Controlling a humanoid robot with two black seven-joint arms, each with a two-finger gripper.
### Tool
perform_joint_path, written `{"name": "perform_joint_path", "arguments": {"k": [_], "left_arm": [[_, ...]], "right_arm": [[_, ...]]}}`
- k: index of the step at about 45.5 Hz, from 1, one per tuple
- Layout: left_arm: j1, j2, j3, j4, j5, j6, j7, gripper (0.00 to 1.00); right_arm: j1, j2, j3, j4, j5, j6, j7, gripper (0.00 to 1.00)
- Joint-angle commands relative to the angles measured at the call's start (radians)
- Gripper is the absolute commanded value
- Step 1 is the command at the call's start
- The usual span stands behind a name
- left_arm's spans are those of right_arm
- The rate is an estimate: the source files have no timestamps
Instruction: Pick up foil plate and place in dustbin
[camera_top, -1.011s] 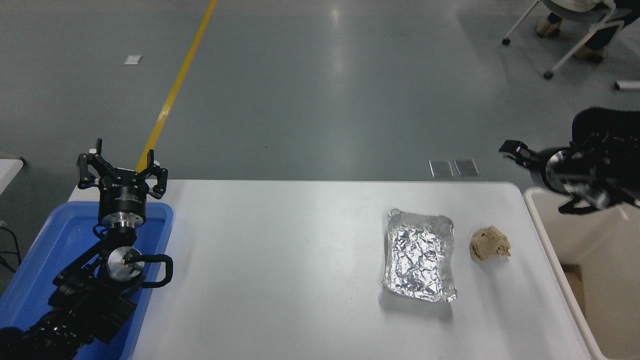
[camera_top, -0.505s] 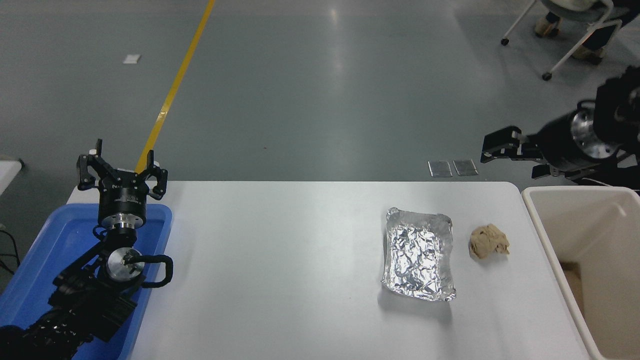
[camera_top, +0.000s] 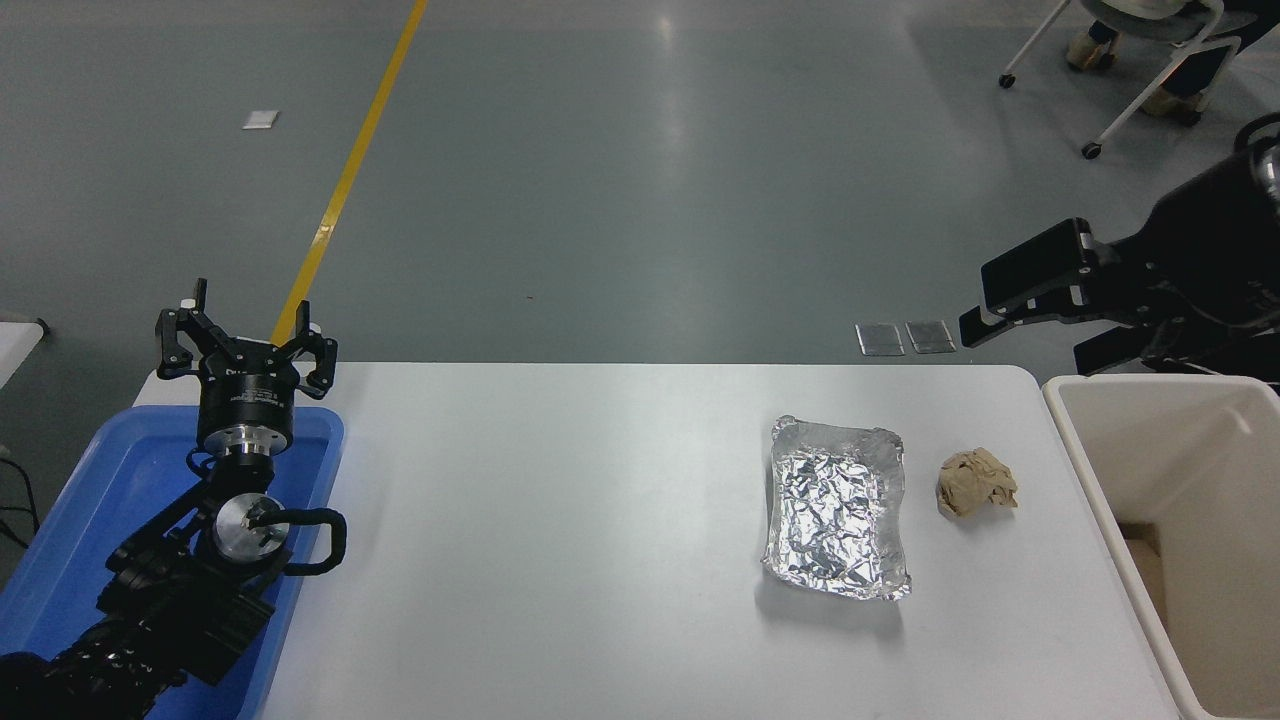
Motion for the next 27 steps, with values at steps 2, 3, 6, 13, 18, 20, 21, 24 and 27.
{"name": "perform_joint_path", "arguments": {"k": [2,3,6,13,18,20,21,24,27], "left_arm": [[0.001,0.0,0.0,0.0,0.0,0.0,0.0,0.99],[0.0,0.0,0.0,0.0,0.0,0.0,0.0,0.99],[0.001,0.0,0.0,0.001,0.0,0.0,0.0,0.99],[0.0,0.0,0.0,0.0,0.0,0.0,0.0,0.99],[0.0,0.0,0.0,0.0,0.0,0.0,0.0,0.99],[0.0,0.0,0.0,0.0,0.0,0.0,0.0,0.99],[0.0,0.0,0.0,0.001,0.0,0.0,0.0,0.99],[0.0,0.0,0.0,0.0,0.0,0.0,0.0,0.99],[0.0,0.0,0.0,0.0,0.0,0.0,0.0,0.99]], "right_arm": [[-0.086,0.004,0.002,-0.015,-0.023,0.007,-0.006,1.0],[-0.104,0.009,0.002,-0.02,-0.024,-0.017,-0.006,1.0],[-0.175,0.024,0.0,-0.029,-0.024,-0.109,-0.009,1.0],[-0.354,0.078,0.0,-0.048,-0.029,-0.298,-0.009,1.0],[-0.474,0.118,0.013,-0.061,-0.02,-0.393,-0.009,1.0],[-0.523,0.133,0.019,-0.066,-0.013,-0.429,-0.009,1.0],[-0.546,0.142,0.025,-0.071,-0.013,-0.447,-0.009,1.0],[-0.641,0.173,0.051,-0.095,-0.013,-0.51,-0.009,1.0],[-0.716,0.198,0.068,-0.129,-0.009,-0.561,-0.009,1.0]]}}
